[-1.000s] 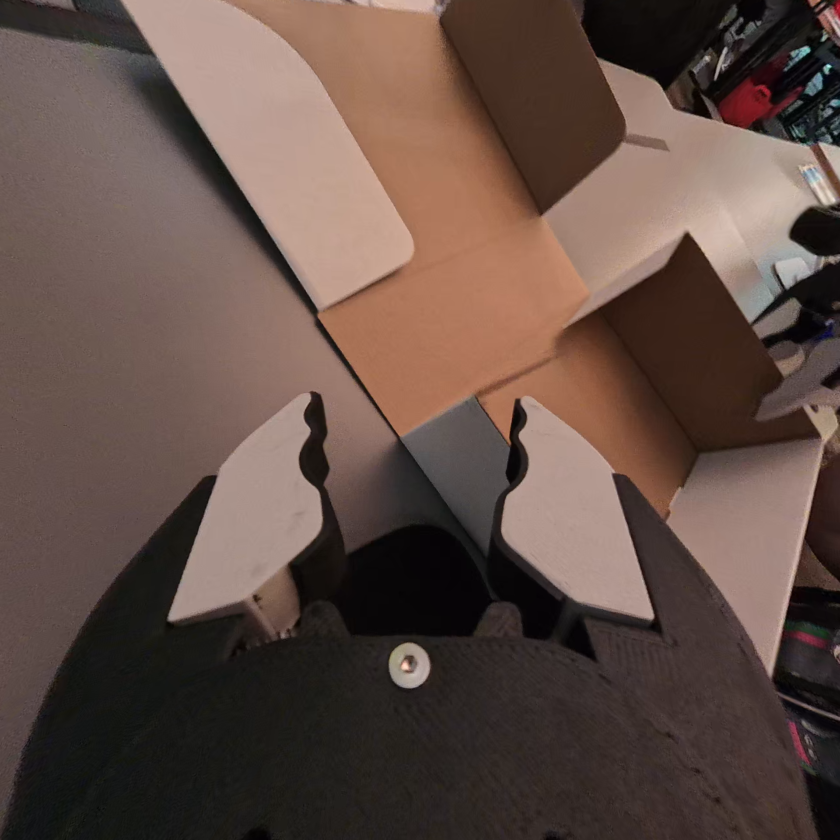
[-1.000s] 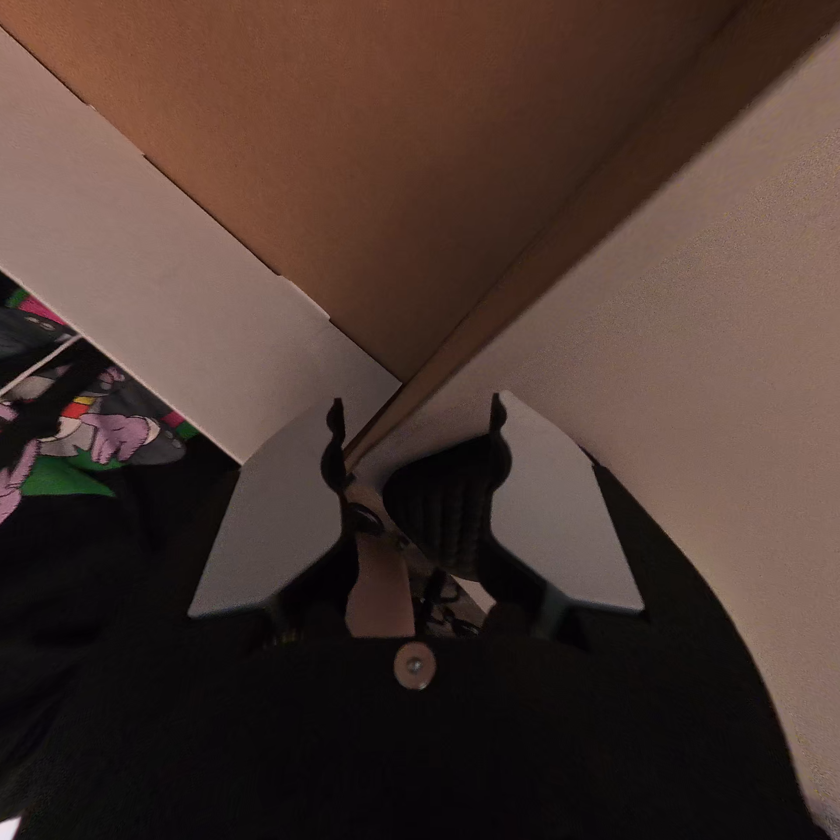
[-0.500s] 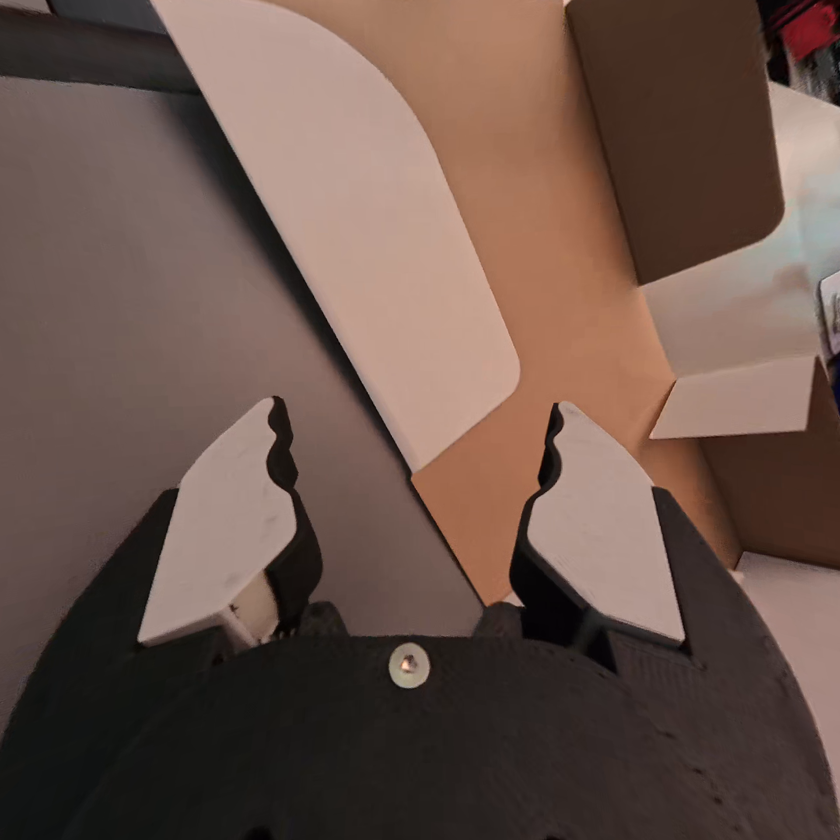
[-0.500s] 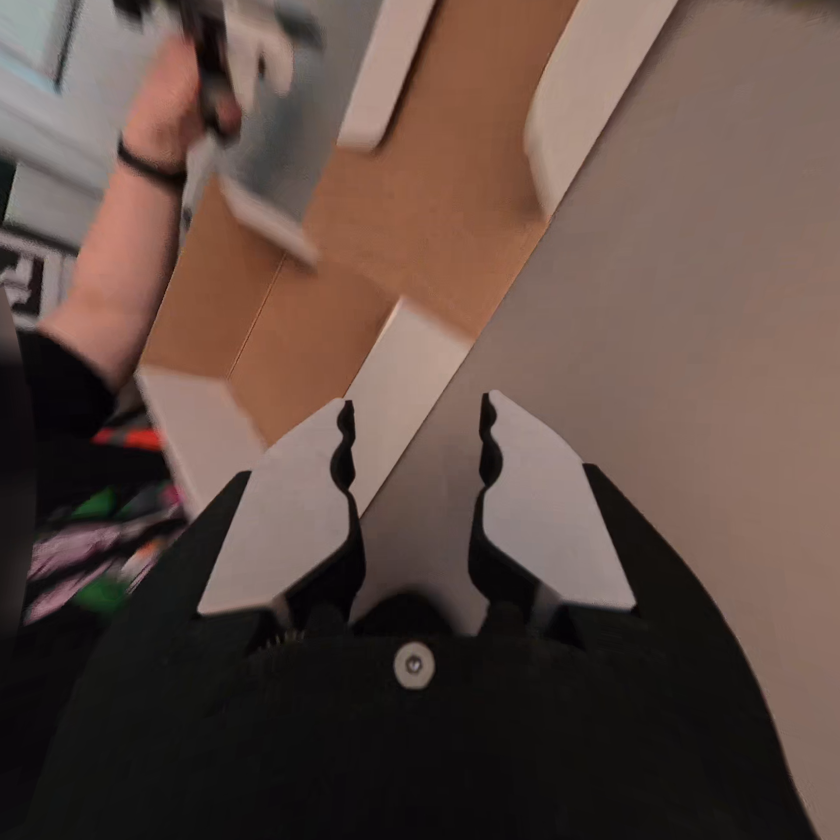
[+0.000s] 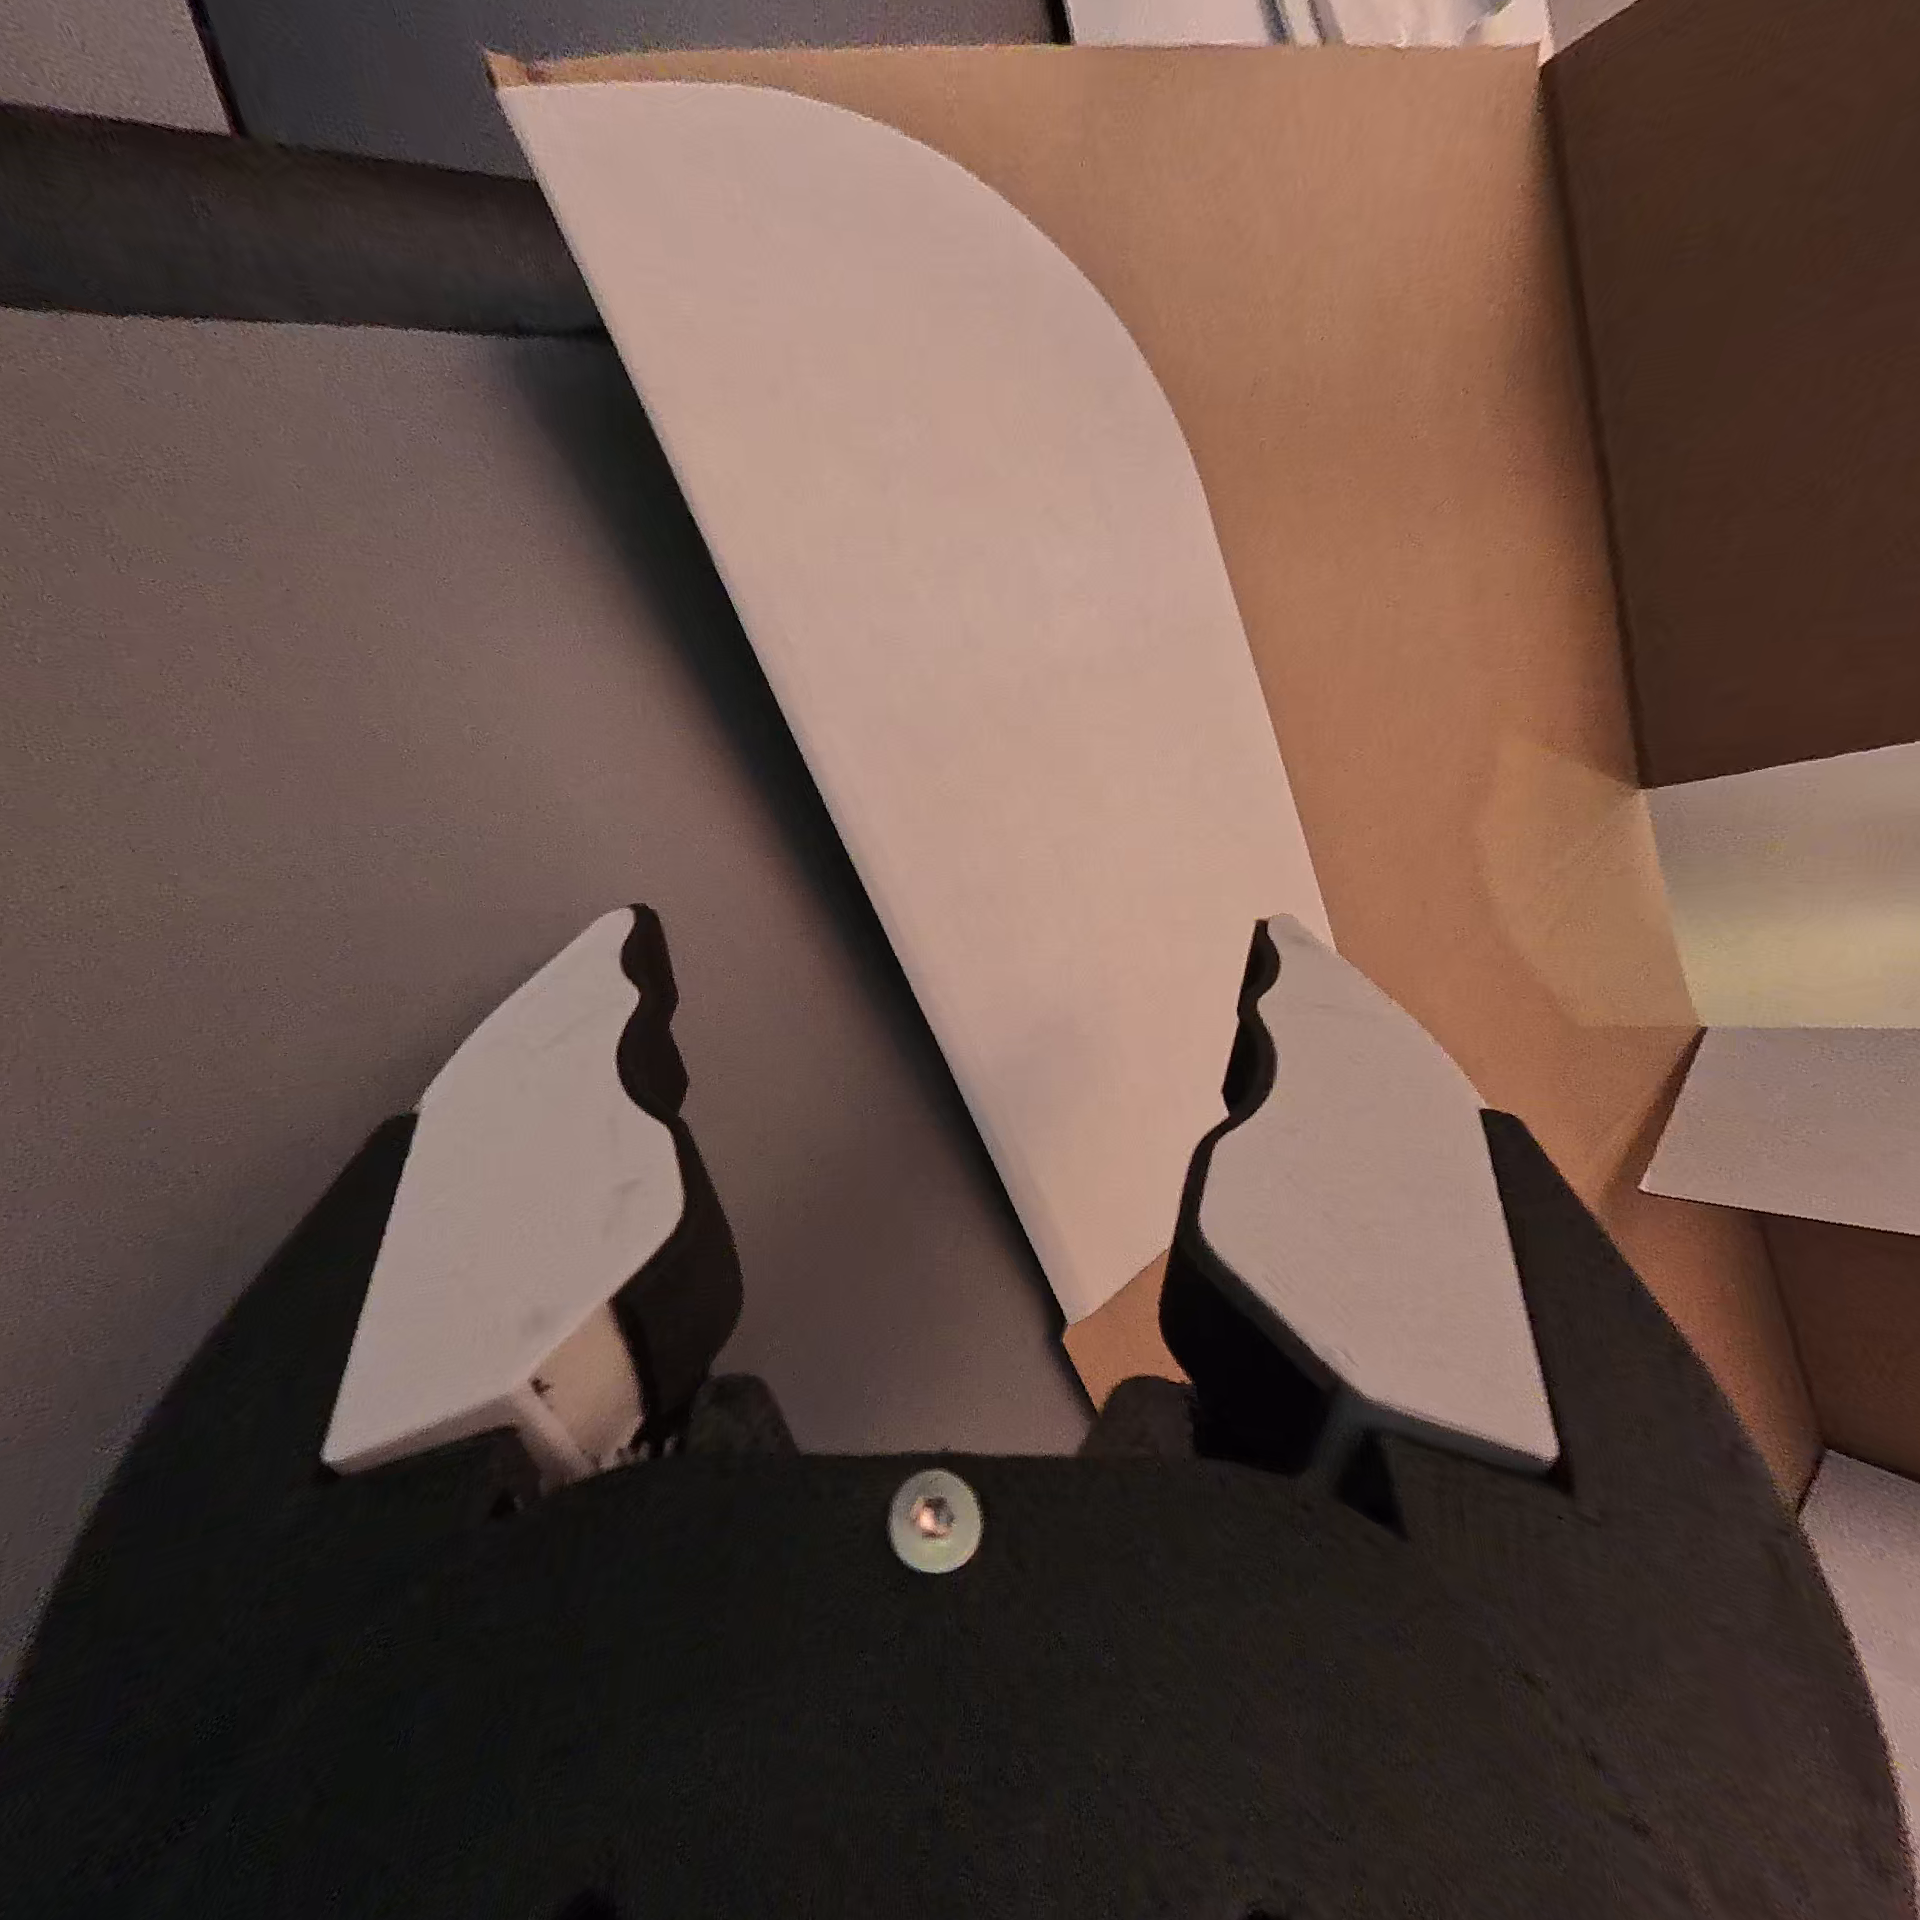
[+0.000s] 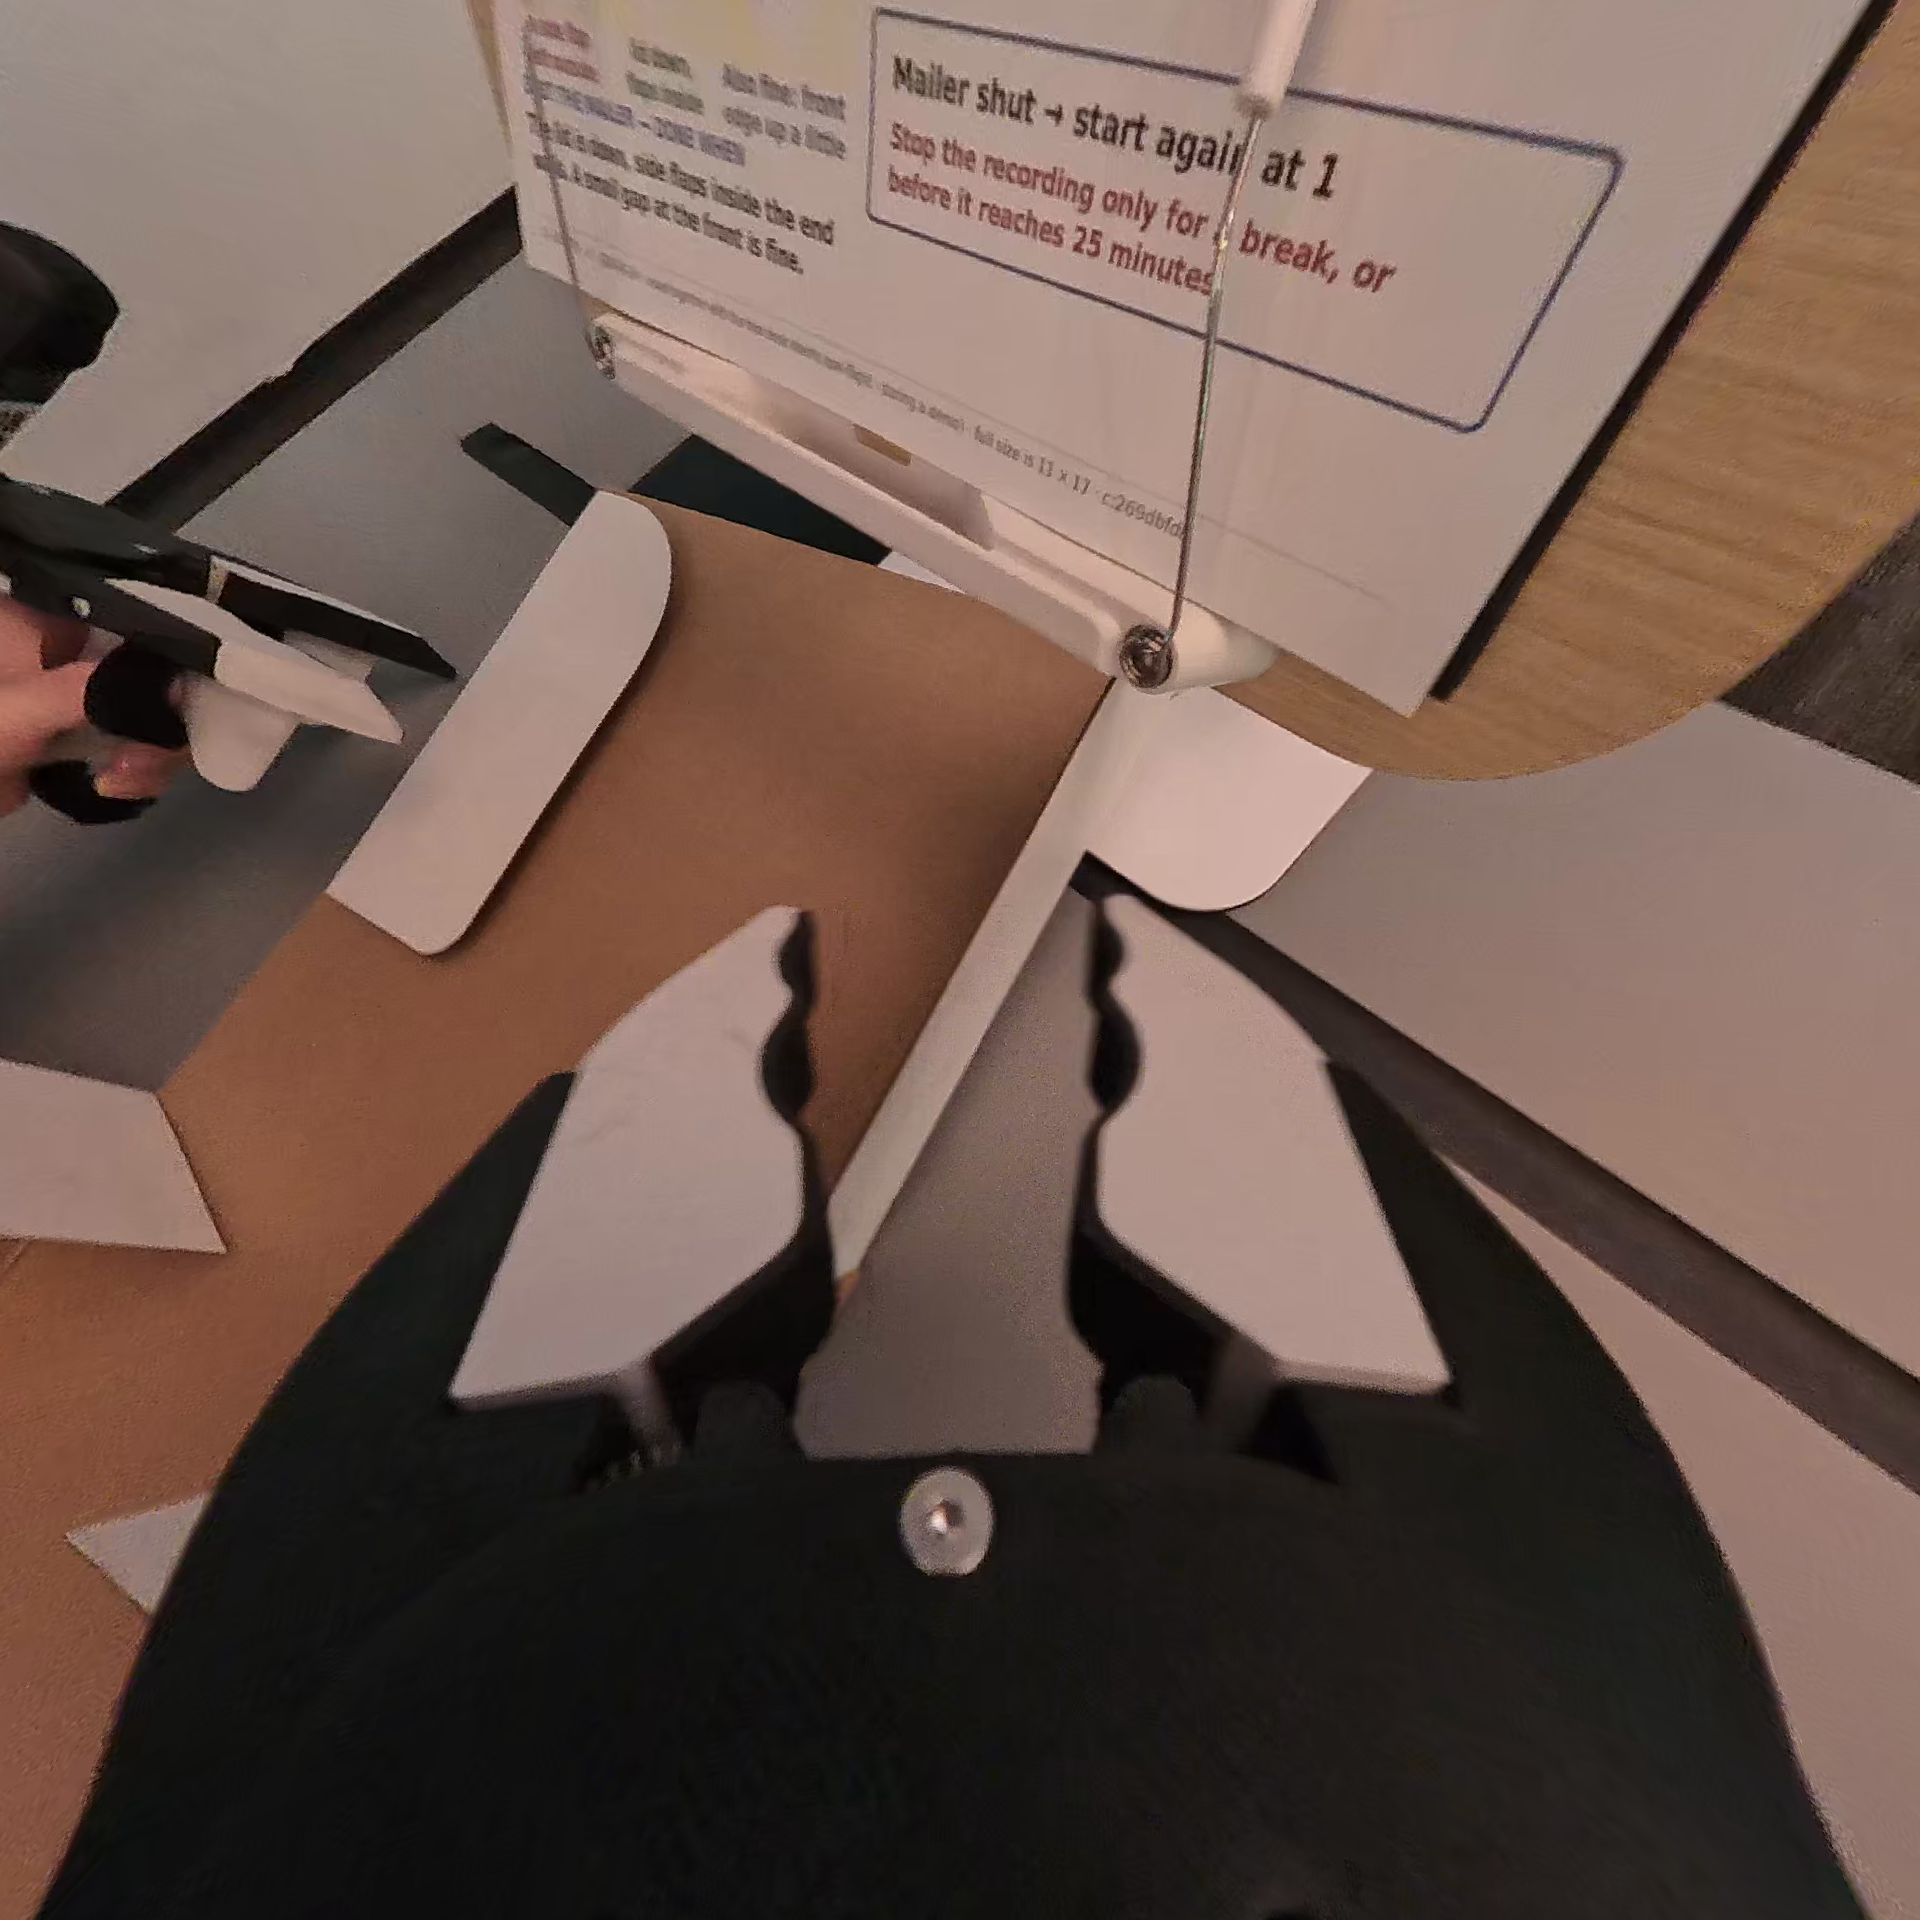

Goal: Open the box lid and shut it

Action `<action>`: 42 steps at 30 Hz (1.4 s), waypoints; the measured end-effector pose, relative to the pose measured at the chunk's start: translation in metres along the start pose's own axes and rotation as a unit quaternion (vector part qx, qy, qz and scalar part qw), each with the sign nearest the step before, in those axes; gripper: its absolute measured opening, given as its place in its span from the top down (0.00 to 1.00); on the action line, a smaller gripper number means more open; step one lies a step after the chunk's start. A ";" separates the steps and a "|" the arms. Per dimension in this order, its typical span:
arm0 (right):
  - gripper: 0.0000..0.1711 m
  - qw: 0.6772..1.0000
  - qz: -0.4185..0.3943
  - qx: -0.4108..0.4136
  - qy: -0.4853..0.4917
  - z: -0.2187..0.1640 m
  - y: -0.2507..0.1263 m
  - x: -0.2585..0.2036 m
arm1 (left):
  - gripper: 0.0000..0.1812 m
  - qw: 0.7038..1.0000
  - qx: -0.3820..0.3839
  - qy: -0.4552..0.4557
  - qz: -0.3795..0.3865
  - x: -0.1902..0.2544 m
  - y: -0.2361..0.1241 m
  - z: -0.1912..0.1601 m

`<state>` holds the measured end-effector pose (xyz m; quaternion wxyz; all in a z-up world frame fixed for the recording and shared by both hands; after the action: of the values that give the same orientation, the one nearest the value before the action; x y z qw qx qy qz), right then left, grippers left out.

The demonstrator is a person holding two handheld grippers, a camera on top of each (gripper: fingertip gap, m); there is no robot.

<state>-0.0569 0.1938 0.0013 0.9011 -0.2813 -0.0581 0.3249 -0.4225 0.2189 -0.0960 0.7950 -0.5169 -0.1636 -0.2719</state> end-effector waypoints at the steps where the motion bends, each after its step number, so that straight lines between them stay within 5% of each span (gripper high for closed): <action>1: 0.63 1.000 0.009 -0.010 0.017 0.001 0.007 -0.002 | 0.44 1.000 -0.002 -0.001 -0.005 0.000 0.000 0.001; 5: 0.64 0.987 -0.015 -0.146 0.071 -0.006 0.038 -0.003 | 0.51 0.999 -0.019 -0.011 -0.041 0.007 0.004 -0.003; 8: 0.93 0.967 -0.020 -0.249 0.055 -0.020 0.052 -0.007 | 0.54 0.996 -0.030 -0.024 -0.075 0.017 0.006 -0.010; 16: 0.94 0.959 -0.017 -0.281 0.026 -0.033 0.033 -0.030 | 0.54 0.997 -0.060 -0.013 -0.054 0.029 -0.008 -0.050; 23: 0.97 0.977 -0.019 -0.200 0.077 -0.052 -0.012 -0.051 | 0.51 0.997 -0.070 0.018 -0.026 0.046 -0.014 -0.083; 29: 0.99 0.993 -0.039 -0.059 0.094 -0.053 -0.067 -0.073 | 0.26 0.990 0.028 0.047 0.132 0.071 -0.041 -0.089; 35: 0.99 0.994 -0.091 0.017 0.051 -0.047 -0.105 -0.093 | 0.20 0.943 0.136 0.172 0.250 0.139 -0.067 -0.074; 42: 0.99 0.988 -0.132 0.073 0.027 -0.046 -0.139 -0.097 | 0.20 0.873 0.101 0.252 0.405 0.164 -0.063 -0.064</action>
<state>-0.0422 0.0248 0.0458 0.9554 -0.2137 -0.0468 0.1985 -0.3305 0.0976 0.0132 0.8979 -0.3684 0.2393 -0.0288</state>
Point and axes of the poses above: each gripper's, where its closed fingertips meet, y out along the fingers, z out of its top, x = y × z across the jaws, the point moved 5 cm from there along -y, back along the fingers, and after that the axes turned 10 degrees about -y, right-handed, at the moved point
